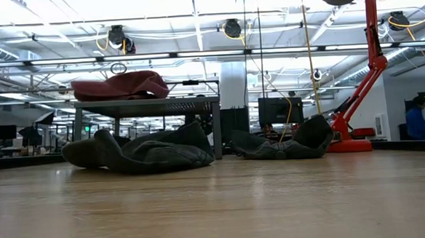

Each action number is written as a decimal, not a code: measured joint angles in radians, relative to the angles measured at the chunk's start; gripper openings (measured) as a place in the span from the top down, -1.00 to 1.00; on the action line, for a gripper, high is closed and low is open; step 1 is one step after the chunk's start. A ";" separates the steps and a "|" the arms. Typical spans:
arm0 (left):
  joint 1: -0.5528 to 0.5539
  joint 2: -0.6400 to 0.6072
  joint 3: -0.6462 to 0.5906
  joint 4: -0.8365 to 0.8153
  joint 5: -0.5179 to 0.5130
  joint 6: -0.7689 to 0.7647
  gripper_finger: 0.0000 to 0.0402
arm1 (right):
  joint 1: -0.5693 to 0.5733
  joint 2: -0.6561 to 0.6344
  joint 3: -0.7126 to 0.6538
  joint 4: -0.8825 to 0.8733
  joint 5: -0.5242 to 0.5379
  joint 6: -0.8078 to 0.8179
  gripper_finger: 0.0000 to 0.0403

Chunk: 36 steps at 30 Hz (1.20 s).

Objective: Pick & Place hat
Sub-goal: Stack the red cap on top of the red cap on the shelf

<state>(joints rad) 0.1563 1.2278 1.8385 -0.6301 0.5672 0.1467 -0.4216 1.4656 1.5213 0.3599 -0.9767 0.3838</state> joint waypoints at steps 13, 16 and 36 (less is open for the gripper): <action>0.408 0.194 0.000 0.193 0.553 -0.023 0.96 | -0.066 0.060 -0.001 0.224 -0.090 0.121 -0.34; 0.465 0.218 0.000 0.217 0.599 -0.038 0.96 | -0.069 0.056 -0.001 0.266 -0.094 0.129 -0.27; 0.566 0.232 0.000 0.257 0.629 -0.324 0.62 | -0.089 0.019 0.000 0.311 -0.055 0.112 0.97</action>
<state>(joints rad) 0.7219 1.4594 1.8381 -0.3728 1.1961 -0.1774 -0.5111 1.4844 1.5211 0.6705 -1.0320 0.4959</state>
